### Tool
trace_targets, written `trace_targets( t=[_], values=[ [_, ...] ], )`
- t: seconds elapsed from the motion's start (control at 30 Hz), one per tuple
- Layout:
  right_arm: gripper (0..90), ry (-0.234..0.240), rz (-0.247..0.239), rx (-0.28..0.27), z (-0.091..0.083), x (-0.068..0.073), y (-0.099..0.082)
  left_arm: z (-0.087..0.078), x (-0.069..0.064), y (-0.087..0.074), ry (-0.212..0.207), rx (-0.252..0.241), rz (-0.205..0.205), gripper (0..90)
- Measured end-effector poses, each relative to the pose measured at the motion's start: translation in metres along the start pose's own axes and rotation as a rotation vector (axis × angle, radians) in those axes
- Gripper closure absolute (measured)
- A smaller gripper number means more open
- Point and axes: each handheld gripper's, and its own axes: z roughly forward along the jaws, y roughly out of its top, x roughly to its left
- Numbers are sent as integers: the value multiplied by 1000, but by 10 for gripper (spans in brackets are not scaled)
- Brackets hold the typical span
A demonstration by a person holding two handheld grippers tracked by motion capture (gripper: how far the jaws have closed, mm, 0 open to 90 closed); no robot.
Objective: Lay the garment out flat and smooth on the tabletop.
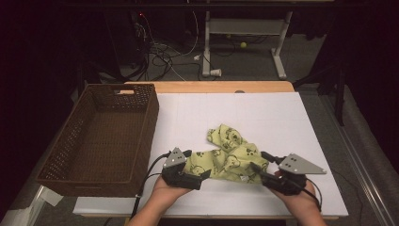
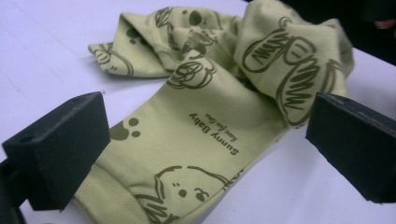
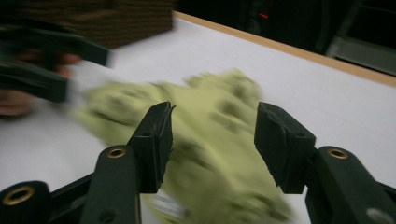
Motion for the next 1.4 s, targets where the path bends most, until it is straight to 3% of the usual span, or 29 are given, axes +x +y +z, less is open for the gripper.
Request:
trace_targets(
  t=[0.07, 0.13, 0.2, 0.23, 0.27, 0.3, 0.43, 0.53, 0.7, 0.73, 0.8, 0.97, 1.03, 1.2, 1.3, 1.4],
  values=[
    [454, 21, -71, 14, 15, 21, 9, 1, -1, 0, 12, -29, 8, 0],
    [480, -12, -141, 53, 31, 32, 11, 2, -1, 0, 7, -26, 9, 0],
    [661, -41, -173, 113, 44, 34, 8, 4, -2, -2, 10, -11, 19, 0],
    [661, -41, -173, 113, 44, 34, 8, 4, -2, -2, 10, -11, 19, 0],
    [800, -46, -174, 126, 47, 31, 4, 5, -2, -2, 13, -8, 29, 0],
    [878, -43, -160, 122, 45, 26, 1, 5, -3, -2, 19, -15, 39, 0],
    [884, -62, -100, 71, 22, 8, 1, 8, -3, -4, 15, -18, 49, 0],
    [883, -110, -39, 51, 1, -13, -9, 7, -6, -5, 0, -25, 57, 0],
    [883, -199, 88, 67, -25, -54, -31, 5, -8, -5, -3, -35, 62, 0],
    [883, -199, 88, 67, -25, -54, -31, 5, -7, -5, -14, -36, 56, 0],
    [883, -247, 111, 79, -31, -66, -40, 5, -5, -4, -15, -39, 43, 0],
    [883, -307, 150, 133, -32, -84, -55, 7, 1, -4, 6, -49, 36, 0],
    [875, -308, 157, 130, -33, -84, -55, 7, 2, -3, 15, -55, 34, 0],
    [707, -272, 126, 47, -42, -69, -37, 7, 3, -4, 13, -50, 14, 0],
    [705, -269, 84, -27, -49, -53, -22, 8, 1, -4, 18, -47, 19, 0],
    [689, -254, 54, -54, -50, -43, -14, 10, 1, -5, 10, -40, 22, 0]
  ],
)
